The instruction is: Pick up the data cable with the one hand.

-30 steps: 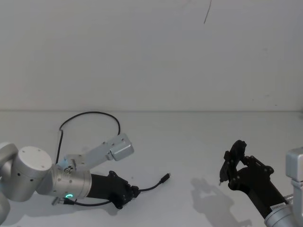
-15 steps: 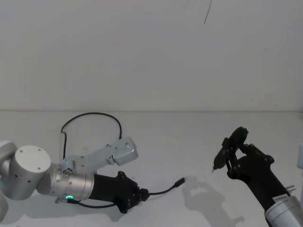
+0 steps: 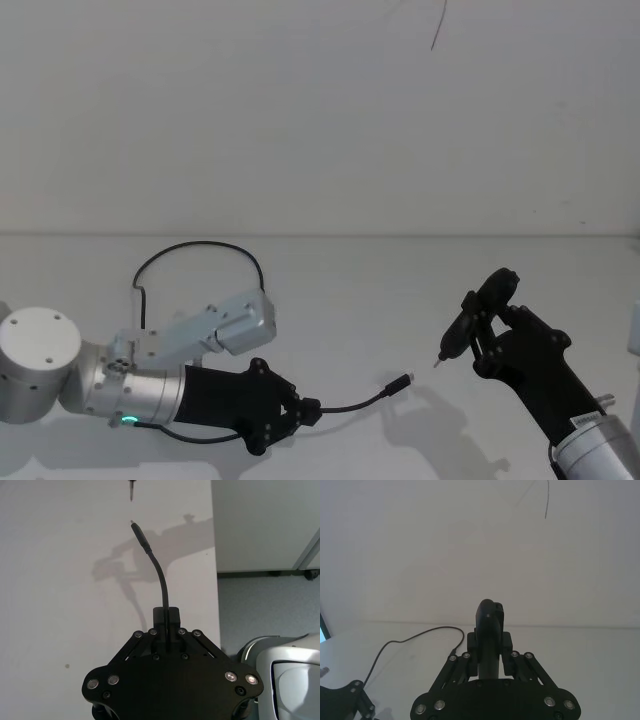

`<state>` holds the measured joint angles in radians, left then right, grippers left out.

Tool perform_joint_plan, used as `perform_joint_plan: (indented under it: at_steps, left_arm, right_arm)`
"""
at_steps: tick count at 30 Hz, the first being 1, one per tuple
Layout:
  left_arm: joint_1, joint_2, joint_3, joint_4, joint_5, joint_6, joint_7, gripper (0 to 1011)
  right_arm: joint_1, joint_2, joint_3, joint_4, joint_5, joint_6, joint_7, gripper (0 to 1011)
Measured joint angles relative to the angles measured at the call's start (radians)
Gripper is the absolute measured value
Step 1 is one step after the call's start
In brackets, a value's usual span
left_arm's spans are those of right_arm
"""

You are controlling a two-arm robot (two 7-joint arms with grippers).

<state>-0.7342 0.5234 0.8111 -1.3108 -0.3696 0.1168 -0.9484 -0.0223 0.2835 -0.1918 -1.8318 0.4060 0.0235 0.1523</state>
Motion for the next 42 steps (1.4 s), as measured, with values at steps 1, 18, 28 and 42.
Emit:
perform_joint_plan:
  at_steps: [1, 18, 28, 42]
  left_arm:
    - [0.001, 0.003, -0.001, -0.003, -0.002, -0.003, -0.001, 42]
    - [0.018, 0.033, -0.015, -0.040, -0.027, -0.045, -0.014, 42]
    - [0.021, 0.039, -0.018, -0.048, -0.032, -0.053, -0.017, 42]
    - [0.022, 0.042, -0.019, -0.052, -0.034, -0.057, -0.019, 42]
  right_arm:
    - [-0.001, -0.002, 0.001, 0.000, 0.001, 0.002, 0.000, 263]
    - [-0.041, -0.013, 0.021, -0.062, 0.026, 0.043, 0.004, 263]
    - [-0.063, -0.016, 0.017, -0.106, 0.044, 0.060, 0.005, 263]
    - [-0.061, -0.030, -0.003, -0.100, 0.058, 0.064, 0.001, 263]
